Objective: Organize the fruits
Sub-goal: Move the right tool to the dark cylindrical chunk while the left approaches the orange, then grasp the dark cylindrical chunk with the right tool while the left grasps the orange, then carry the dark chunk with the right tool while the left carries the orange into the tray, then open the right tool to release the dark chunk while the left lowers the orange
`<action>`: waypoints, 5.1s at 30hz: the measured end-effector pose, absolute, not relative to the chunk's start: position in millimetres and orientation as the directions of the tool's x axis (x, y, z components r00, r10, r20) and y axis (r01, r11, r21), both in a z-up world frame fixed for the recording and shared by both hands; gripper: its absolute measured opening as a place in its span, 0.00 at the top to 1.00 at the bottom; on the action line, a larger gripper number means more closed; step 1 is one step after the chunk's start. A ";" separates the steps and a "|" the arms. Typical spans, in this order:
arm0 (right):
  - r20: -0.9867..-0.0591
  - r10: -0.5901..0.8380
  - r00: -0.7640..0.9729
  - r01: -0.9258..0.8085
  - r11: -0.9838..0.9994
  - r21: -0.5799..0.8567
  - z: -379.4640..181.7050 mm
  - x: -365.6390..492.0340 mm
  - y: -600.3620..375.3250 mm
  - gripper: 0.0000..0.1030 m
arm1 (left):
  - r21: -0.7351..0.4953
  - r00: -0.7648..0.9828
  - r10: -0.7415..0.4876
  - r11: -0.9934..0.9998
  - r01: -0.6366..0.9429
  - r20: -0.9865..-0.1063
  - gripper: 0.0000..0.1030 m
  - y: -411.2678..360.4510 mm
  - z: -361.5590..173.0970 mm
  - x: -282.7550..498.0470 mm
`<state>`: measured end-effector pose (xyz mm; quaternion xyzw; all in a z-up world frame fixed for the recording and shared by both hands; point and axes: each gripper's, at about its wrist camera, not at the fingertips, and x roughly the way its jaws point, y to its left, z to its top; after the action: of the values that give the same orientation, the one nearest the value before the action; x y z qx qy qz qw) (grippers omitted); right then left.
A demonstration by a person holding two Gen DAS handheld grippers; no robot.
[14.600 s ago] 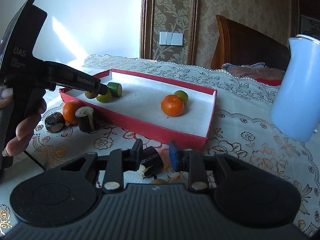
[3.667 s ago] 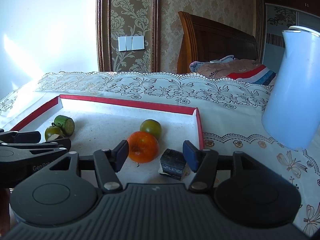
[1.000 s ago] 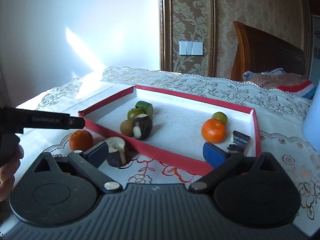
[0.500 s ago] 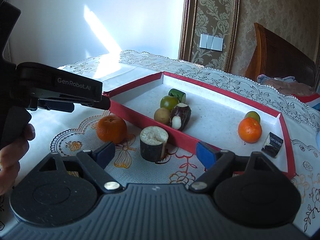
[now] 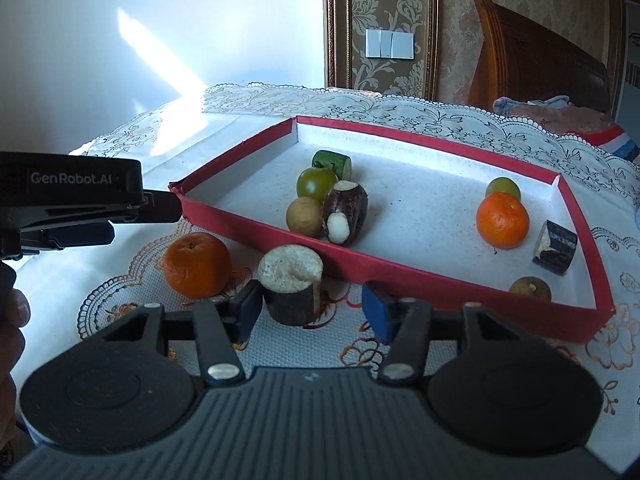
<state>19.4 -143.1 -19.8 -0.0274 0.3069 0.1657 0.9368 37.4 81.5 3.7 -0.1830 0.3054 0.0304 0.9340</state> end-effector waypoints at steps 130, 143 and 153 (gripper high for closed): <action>-0.445 0.009 0.896 -0.019 1.000 -0.018 11.9 24.2 -243.2 0.71 | -0.023 0.882 -0.081 0.997 0.080 -0.464 0.60 -40.3 33.2 55.6; -0.482 -0.030 0.876 0.019 0.999 -0.027 -1.8 81.5 -244.3 0.70 | 0.009 0.867 -0.027 0.999 0.036 -0.498 0.60 -61.0 14.2 103.8; -0.469 -0.038 0.882 0.025 0.999 -0.034 -2.1 90.3 -240.7 0.70 | 0.057 0.871 0.035 0.998 -0.009 -0.490 0.60 -59.2 5.9 111.4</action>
<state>90.3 -240.7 -2.1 -0.0133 0.2419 -0.0163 0.9701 111.4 -59.2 5.9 0.0263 0.2536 0.0114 0.9669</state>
